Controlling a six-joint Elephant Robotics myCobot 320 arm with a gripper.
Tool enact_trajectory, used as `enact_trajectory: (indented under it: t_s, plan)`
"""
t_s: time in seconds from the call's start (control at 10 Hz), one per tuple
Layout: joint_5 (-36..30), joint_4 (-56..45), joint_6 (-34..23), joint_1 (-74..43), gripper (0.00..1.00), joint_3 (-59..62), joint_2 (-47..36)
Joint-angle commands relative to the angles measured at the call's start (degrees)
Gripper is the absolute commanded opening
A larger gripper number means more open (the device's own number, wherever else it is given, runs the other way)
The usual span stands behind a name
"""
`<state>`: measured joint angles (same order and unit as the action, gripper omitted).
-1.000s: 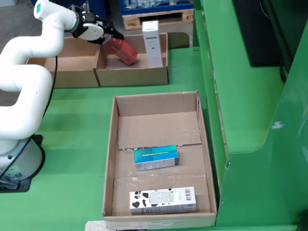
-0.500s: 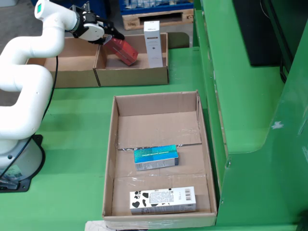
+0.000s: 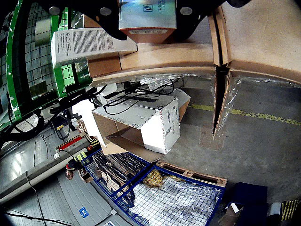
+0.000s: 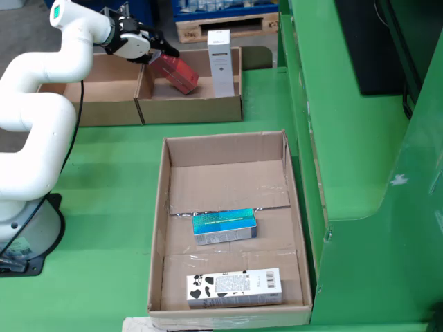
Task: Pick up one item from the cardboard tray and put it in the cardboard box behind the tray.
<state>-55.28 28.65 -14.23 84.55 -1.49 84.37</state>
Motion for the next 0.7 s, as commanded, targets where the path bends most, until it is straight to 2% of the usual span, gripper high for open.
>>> enact_trajectory:
  t_s: [0.0, 0.1, 0.6]
  plan:
    - [0.6, 0.7, -0.4, 0.3, 0.00, 1.5, -1.8]
    - [0.6, 0.7, -0.4, 0.3, 0.00, 1.5, -1.8]
    - [0.6, 0.7, -0.4, 0.3, 0.50, 1.5, -1.8]
